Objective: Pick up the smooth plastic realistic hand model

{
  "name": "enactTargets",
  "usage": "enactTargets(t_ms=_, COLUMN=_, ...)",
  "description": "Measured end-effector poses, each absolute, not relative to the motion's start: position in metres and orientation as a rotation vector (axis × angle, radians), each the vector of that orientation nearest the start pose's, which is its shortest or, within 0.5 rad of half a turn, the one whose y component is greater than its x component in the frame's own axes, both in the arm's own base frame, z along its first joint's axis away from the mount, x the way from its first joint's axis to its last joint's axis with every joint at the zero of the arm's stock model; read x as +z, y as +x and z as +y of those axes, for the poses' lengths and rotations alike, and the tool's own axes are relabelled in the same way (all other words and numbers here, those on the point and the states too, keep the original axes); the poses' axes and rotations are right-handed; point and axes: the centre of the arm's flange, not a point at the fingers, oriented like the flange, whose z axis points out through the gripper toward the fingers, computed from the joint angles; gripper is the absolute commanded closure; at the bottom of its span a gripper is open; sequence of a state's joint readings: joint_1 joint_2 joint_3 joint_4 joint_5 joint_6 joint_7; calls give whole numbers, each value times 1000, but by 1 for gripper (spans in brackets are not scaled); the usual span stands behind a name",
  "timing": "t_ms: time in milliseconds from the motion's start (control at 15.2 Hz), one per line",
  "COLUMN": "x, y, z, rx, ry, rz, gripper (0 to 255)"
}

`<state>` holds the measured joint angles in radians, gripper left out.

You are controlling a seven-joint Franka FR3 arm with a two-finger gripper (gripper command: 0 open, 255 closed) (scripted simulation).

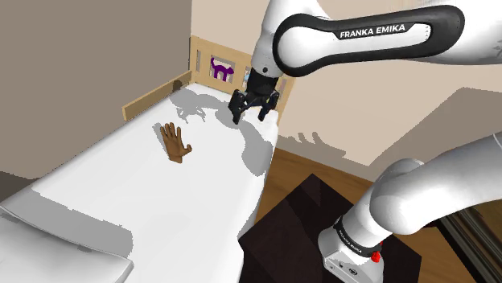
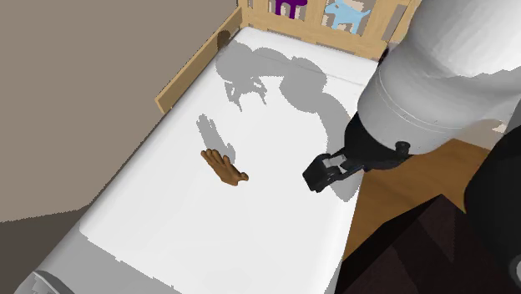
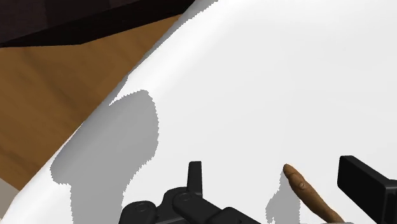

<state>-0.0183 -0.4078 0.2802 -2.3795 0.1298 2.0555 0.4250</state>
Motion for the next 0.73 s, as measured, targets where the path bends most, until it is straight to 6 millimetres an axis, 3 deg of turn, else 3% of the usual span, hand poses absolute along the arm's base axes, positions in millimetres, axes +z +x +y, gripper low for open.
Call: enactTargets(t_ms=726, x=382, y=512, z=186, rx=-133, ry=-3116, rz=505, gripper=0)
